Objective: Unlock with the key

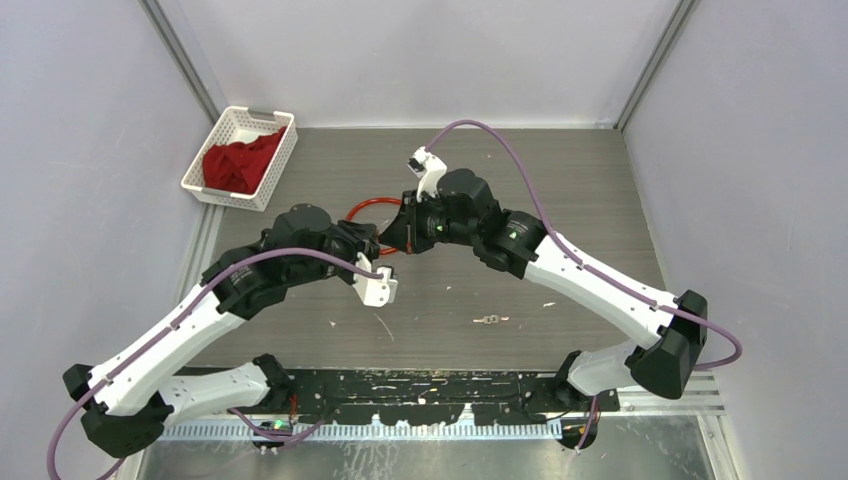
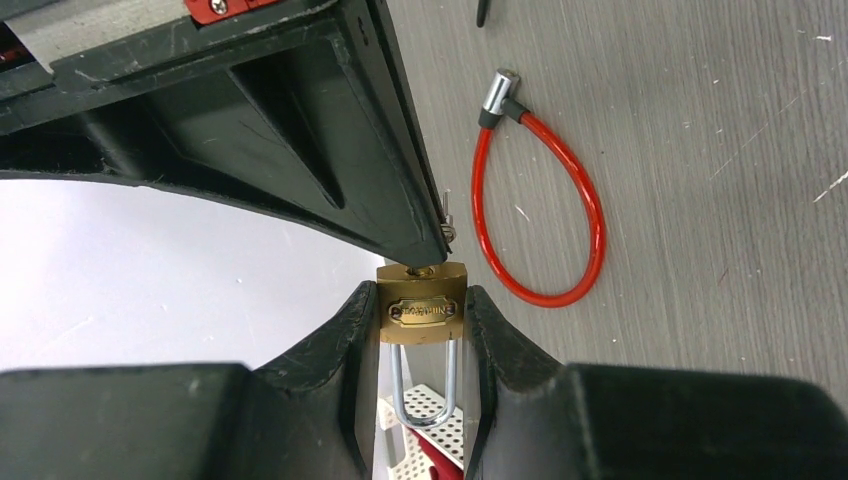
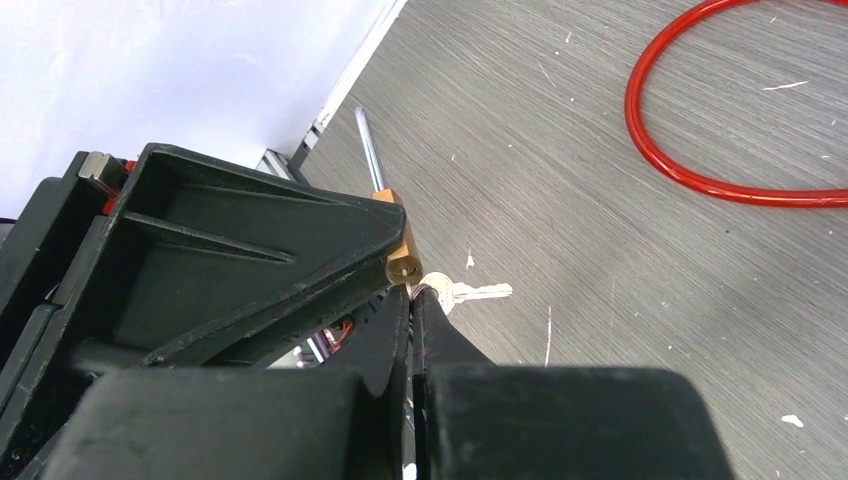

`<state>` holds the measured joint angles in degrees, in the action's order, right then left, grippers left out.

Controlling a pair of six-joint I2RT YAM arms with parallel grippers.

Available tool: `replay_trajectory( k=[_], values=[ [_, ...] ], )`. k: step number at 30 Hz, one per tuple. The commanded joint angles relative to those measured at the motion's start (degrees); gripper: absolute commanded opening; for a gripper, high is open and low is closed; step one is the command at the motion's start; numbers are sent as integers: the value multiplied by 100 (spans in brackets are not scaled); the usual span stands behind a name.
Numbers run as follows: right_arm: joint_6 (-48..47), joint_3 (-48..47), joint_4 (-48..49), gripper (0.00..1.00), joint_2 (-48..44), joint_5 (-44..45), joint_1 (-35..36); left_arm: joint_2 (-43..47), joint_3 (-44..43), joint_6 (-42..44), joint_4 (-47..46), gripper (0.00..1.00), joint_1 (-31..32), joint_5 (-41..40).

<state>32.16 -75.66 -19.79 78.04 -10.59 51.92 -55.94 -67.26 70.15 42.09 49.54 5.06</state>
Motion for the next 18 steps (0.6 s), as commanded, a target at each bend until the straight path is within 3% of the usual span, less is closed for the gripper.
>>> replay_trajectory(
  k=[1, 11, 18],
  values=[
    [280, -120, 653, 1, 28, -37, 55, 156, -153, 359, -459, 0, 139, 400],
    [742, 13, 767, 1, -50, -105, 40, 408, 162, 1184, -851, 0, 317, 433],
    [1509, 716, 1334, 1, -425, -647, -261, 848, 780, 2058, -1355, 0, 345, 576]
  ],
)
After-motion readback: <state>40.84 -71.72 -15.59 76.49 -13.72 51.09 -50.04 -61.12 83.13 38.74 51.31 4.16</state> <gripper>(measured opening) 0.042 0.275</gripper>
